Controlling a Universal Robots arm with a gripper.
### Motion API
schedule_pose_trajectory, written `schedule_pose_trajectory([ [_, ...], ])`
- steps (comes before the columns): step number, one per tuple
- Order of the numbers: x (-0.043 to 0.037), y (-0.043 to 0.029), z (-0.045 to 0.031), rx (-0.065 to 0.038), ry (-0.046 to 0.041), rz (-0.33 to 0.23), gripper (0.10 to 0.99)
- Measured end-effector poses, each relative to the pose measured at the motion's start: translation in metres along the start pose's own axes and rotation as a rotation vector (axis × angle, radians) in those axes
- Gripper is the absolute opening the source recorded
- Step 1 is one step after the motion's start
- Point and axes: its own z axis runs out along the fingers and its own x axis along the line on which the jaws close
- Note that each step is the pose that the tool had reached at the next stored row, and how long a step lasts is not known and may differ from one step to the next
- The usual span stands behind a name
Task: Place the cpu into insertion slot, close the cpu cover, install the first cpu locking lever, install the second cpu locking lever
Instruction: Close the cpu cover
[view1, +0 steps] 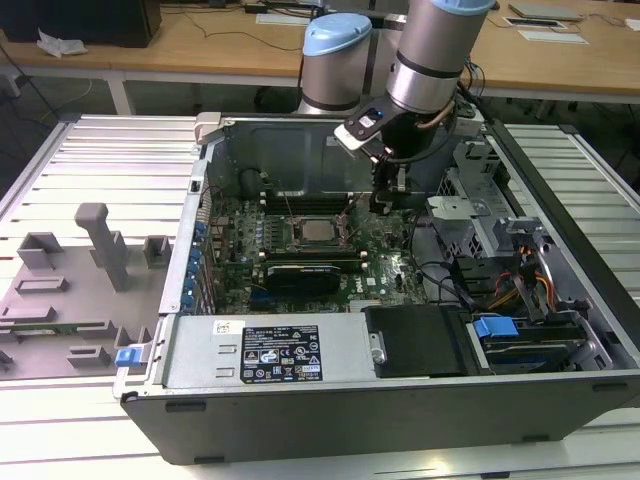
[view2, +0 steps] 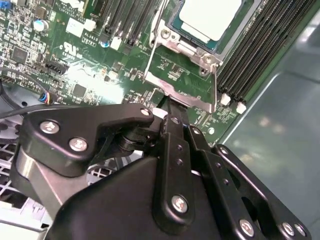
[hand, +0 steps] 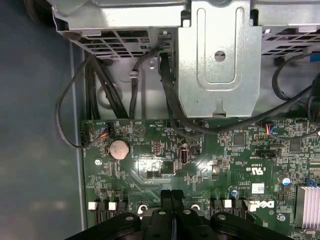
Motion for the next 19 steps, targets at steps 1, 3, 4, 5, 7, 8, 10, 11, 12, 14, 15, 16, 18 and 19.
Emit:
schedule_pose_trajectory([
  [1,-0.0001,-0.0031,0.0003,-0.007,0.0001,0.000,0.106],
  [3,0.0000,-0.0078,0.0007,-0.016,0.0003,-0.001,0.106],
  [4,0.0001,-0.0122,0.0011,-0.023,0.0004,-0.001,0.106],
  [5,0.0003,-0.0166,0.0016,-0.031,0.0005,-0.001,0.106],
  [7,0.0007,-0.0220,0.0021,-0.038,0.0007,-0.001,0.106],
  [8,0.0009,-0.0252,0.0024,-0.043,0.0007,-0.001,0.106],
  [10,0.0014,-0.0312,0.0030,-0.050,0.0009,-0.001,0.106],
  [11,0.0016,-0.0335,0.0032,-0.053,0.0008,-0.001,0.106],
  [12,0.0017,-0.0368,0.0035,-0.057,0.0008,-0.001,0.106],
  [14,0.0021,-0.0426,0.0041,-0.064,0.0010,-0.002,0.106],
  [15,0.0023,-0.0451,0.0043,-0.067,0.0010,-0.002,0.106],
  [16,0.0026,-0.0478,0.0046,-0.070,0.0010,-0.002,0.106],
  [18,0.0029,-0.0505,0.0049,-0.072,0.0011,-0.002,0.106],
  [19,0.0032,-0.0528,0.0051,-0.075,0.0012,-0.002,0.106],
])
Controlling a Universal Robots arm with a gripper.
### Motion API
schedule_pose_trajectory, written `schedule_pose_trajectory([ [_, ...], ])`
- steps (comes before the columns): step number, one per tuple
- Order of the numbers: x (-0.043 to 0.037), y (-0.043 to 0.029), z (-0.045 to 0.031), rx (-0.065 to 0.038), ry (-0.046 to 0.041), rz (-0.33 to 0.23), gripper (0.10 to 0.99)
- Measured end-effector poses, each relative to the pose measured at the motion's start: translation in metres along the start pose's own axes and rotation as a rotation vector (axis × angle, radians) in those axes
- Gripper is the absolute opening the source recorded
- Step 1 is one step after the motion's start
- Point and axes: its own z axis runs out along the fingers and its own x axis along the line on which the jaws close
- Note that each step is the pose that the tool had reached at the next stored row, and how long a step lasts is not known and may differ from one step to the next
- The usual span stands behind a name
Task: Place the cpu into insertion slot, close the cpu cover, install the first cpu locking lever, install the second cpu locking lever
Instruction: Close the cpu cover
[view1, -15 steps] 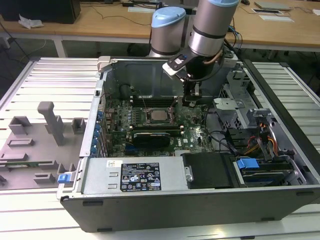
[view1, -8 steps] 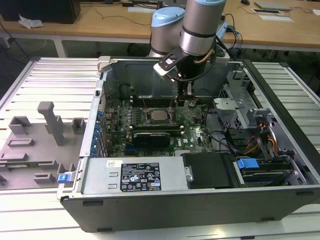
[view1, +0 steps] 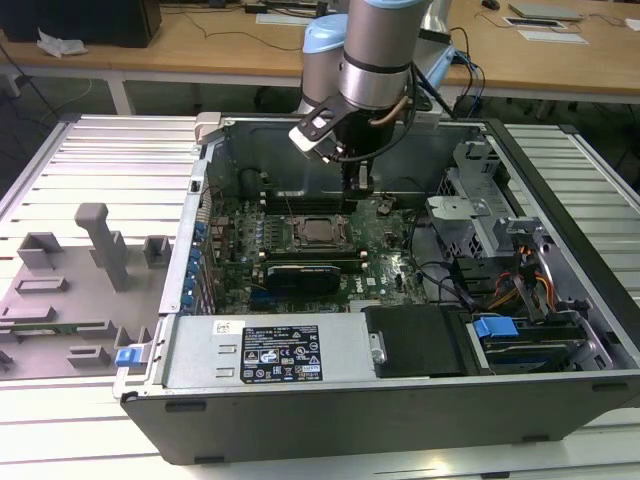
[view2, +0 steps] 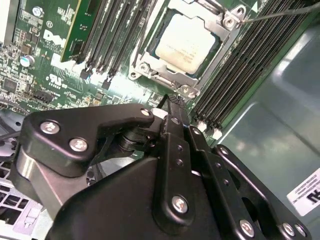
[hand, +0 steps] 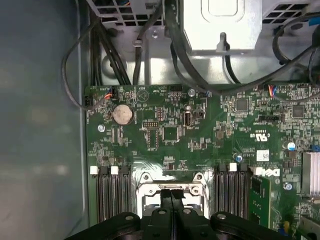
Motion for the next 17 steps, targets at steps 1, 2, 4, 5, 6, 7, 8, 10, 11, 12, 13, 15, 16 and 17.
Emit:
schedule_pose_trajectory([
  [1,0.0002,-0.0019,0.0000,-0.002,0.0000,0.000,0.106],
  [2,0.0003,-0.0032,0.0001,-0.003,0.0000,0.000,0.106],
  [4,0.0003,-0.0068,0.0002,-0.006,0.0001,0.000,0.106],
  [5,0.0003,-0.0085,0.0003,-0.006,0.0002,0.000,0.106],
  [6,0.0003,-0.0109,0.0007,-0.006,0.0004,0.000,0.106],
  [7,0.0002,-0.0135,0.0016,-0.007,0.0003,0.000,0.106],
  [8,-0.0002,-0.0157,0.0032,-0.007,0.0001,0.000,0.106],
  [10,-0.0013,-0.0186,0.0055,-0.010,0.0001,0.000,0.106],
  [11,-0.0024,-0.0211,0.0065,-0.011,0.0000,0.000,0.106],
  [12,-0.0033,-0.0234,0.0072,-0.013,0.0003,0.000,0.106],
  [13,-0.0039,-0.0253,0.0076,-0.014,0.0003,0.000,0.106],
  [15,-0.0048,-0.0316,0.0089,-0.017,0.0005,0.000,0.106],
  [16,-0.0053,-0.0338,0.0097,-0.018,0.0004,0.000,0.106],
  [17,-0.0056,-0.0349,0.0102,-0.019,0.0003,0.000,0.106],
])
